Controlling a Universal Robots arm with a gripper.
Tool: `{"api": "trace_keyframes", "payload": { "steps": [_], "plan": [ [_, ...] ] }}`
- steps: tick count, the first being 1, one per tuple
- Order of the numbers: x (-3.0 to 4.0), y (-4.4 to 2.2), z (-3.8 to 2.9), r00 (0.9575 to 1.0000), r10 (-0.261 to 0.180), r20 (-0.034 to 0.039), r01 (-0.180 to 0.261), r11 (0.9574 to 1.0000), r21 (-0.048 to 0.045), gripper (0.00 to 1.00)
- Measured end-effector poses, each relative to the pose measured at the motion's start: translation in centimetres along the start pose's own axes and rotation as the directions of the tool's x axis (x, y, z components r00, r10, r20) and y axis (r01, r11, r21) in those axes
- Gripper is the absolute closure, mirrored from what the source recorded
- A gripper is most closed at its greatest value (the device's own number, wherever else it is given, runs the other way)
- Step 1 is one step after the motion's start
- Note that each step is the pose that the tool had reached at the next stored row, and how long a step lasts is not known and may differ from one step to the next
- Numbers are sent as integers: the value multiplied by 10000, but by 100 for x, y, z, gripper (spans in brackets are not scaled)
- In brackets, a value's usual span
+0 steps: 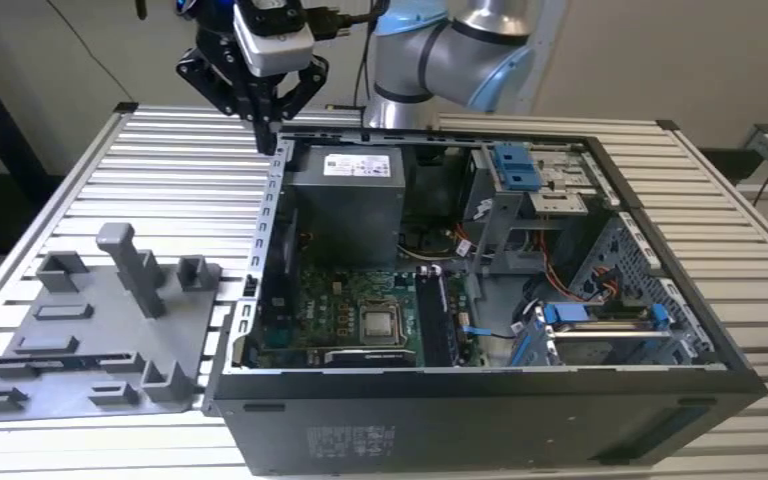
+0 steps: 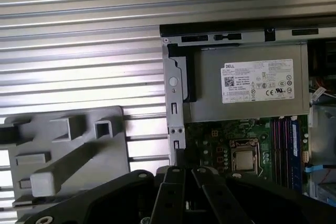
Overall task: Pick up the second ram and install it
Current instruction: 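Reach for the second ram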
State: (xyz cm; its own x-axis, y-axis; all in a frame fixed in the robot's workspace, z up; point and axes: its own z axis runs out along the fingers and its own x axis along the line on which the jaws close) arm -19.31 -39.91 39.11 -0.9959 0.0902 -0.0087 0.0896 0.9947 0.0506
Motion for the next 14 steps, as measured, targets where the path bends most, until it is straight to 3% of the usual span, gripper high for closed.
{"api": "trace_keyframes", "payload": {
  "steps": [14],
  "plan": [
    [362,-33,0,10000,7,-65,-7,10000,-28,89]
  ]
}}
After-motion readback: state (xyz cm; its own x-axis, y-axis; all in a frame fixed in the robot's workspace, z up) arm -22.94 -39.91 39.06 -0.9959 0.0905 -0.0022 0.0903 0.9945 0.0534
